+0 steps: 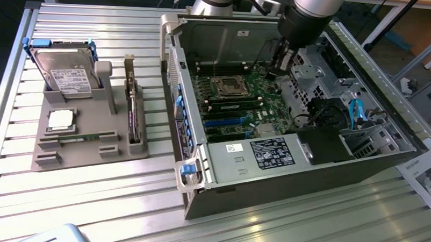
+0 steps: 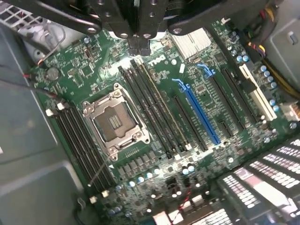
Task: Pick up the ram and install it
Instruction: 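Press down the ram until it locks into place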
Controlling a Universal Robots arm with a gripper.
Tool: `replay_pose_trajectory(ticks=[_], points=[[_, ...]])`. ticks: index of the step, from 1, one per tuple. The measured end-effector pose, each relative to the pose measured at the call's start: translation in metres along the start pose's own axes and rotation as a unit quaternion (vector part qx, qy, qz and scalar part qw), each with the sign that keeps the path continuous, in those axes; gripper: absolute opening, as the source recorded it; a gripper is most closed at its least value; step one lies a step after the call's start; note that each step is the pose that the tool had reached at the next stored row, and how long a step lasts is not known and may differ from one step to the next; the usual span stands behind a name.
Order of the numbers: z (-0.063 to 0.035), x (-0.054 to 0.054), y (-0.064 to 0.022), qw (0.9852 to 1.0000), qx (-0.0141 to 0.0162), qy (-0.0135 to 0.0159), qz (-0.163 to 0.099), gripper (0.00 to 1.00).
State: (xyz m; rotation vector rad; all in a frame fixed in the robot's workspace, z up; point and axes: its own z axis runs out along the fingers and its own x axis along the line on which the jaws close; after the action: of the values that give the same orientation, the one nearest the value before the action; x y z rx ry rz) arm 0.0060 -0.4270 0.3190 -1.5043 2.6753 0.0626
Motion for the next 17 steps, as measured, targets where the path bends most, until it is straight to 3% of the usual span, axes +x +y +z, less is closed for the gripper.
replay_pose_trajectory(ticks=[3, 5, 7, 10, 12, 15, 17], points=[[0.0009, 0.0001, 0.0000, 0.9992, 0.0032, 0.0000, 0.039, 0.10], [0.0019, 0.0002, 0.0000, 0.9962, 0.0072, -0.0001, 0.087, 0.10], [0.0029, 0.0003, 0.0000, 0.9912, 0.0109, -0.0001, 0.132, 0.10], [0.0036, 0.0003, 0.0000, 0.9862, 0.0136, 0.0000, 0.165, 0.10], [0.0042, 0.0004, 0.0000, 0.9811, 0.0159, -0.0001, 0.193, 0.10], [0.0049, 0.0004, 0.0000, 0.9711, 0.0196, -0.0002, 0.238, 0.10], [0.0050, 0.0005, 0.0000, 0.9667, 0.0210, -0.0002, 0.255, 0.10]])
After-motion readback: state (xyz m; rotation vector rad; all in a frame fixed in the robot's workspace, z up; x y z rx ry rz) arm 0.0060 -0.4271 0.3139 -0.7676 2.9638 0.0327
